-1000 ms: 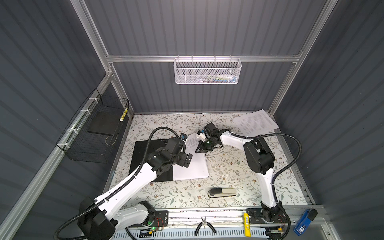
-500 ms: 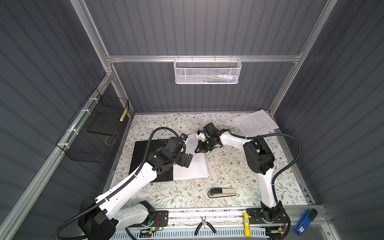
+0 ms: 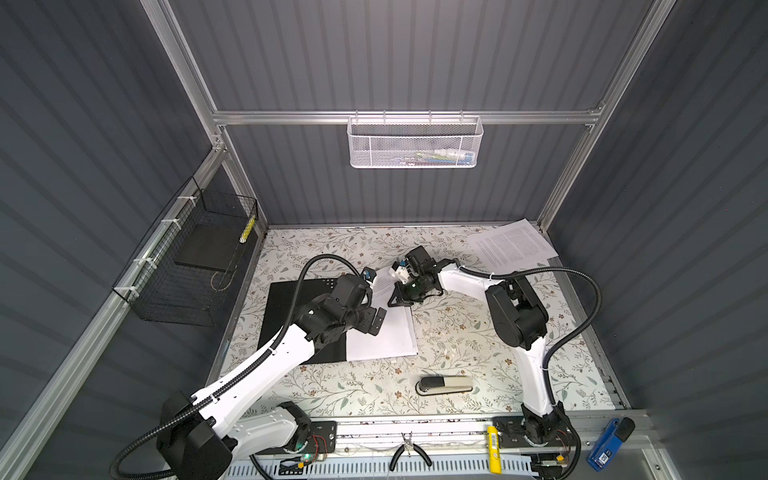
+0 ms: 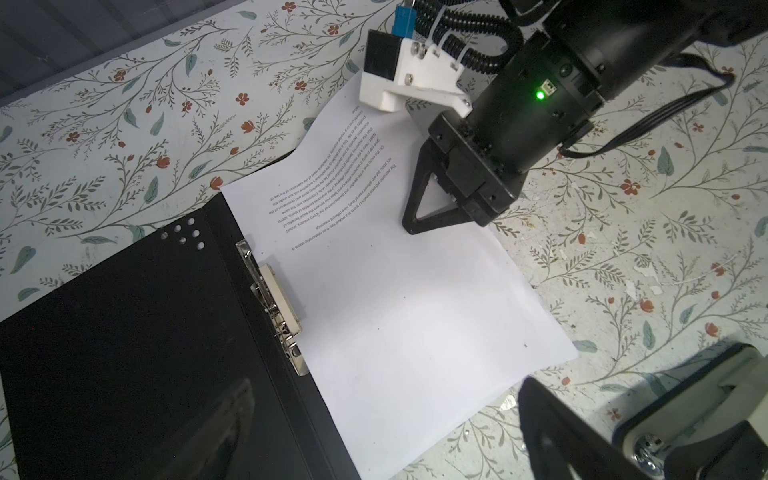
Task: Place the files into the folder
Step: 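Lower the sheet onto the folder stack with the right gripper and release it, then move the right gripper back toward the loose sheets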
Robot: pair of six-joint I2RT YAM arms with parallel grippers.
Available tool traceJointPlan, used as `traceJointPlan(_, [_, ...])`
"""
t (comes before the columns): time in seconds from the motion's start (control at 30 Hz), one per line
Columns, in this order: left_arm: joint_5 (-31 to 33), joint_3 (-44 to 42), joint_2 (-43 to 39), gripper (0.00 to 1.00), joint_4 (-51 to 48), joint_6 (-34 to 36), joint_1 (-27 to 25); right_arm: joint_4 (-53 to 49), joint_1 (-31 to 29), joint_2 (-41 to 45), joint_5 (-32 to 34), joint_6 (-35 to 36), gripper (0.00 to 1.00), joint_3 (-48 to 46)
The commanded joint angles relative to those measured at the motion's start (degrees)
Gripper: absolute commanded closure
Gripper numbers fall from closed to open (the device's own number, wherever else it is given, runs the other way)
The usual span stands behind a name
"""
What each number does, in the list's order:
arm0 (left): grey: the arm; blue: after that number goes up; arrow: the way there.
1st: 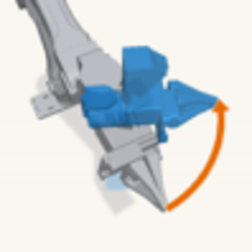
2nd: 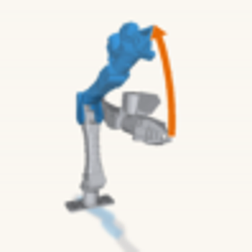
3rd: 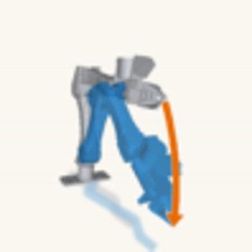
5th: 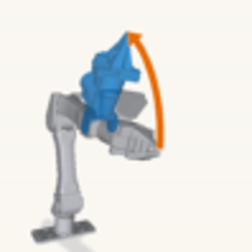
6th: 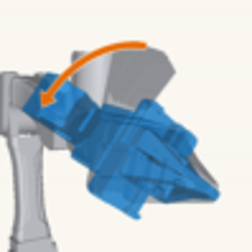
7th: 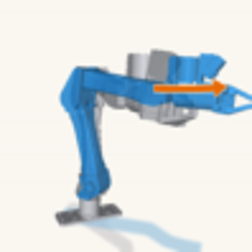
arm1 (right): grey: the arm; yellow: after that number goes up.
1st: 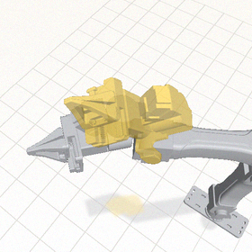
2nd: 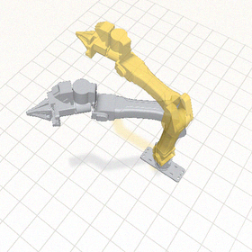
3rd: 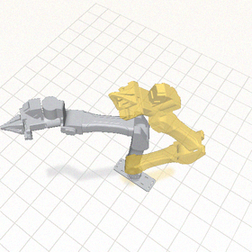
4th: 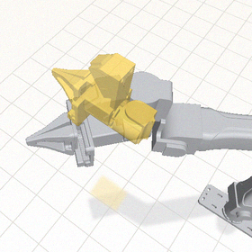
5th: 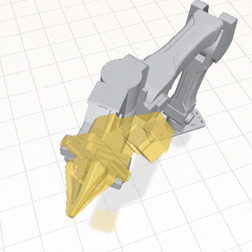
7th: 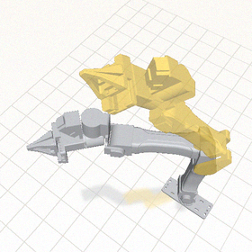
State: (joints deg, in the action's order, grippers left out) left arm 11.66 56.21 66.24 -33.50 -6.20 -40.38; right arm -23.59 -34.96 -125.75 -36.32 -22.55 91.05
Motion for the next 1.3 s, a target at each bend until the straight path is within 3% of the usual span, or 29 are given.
traceJointPlan(0.0, [-1.1, 1.8, 0.4, 0.0, -1.4, -0.7, 0.5, 0.1, -0.4, -0.5, -1.1, -0.3, 1.0, -0.5])
traceJointPlan(0.17, [-1.1, 1.8, 0.6, 0.0, -1.5, -0.7, 0.5, 0.2, -0.5, -0.5, -1.1, -0.4, 0.91, -0.6])
traceJointPlan(0.53, [-1.4, 1.9, 0.9, 0.0, -1.5, -0.7, 0.5, 0.4, -0.6, 0.5, -0.1, -0.9, 0.83, -1.1])
traceJointPlan(0.7, [-1.2, 1.9, 0.8, 0.0, -1.6, -0.8, 0.6, 0.1, -0.6, 1.8, 1.3, -0.9, 0.7, -1.7])
traceJointPlan(0.87, [-1.1, 1.8, 0.5, 0.0, -1.6, -0.8, 0.6, -0.7, -0.6, 5.1, 3.7, -0.6, 0.45, -3.4])
traceJointPlan(0.9, [-1.2, 1.8, 0.5, 0.0, -1.6, -0.8, 0.6, -1.2, -0.5, 6.0, 4.2, -0.4, 0.03, -3.7])
traceJointPlan(1.1, [-1.1, 1.9, 0.5, 0.0, -1.6, -0.8, 0.6, -5.9, 0.3, 12.5, 12.0, 0.1, 0.01, -5.8])
traceJointPlan(1.27, [-1.1, 1.9, 0.5, 0.0, -1.6, -0.8, 0.7, -7.0, 6.4, 17.2, 16.5, -0.6, 0.01, -9.1])
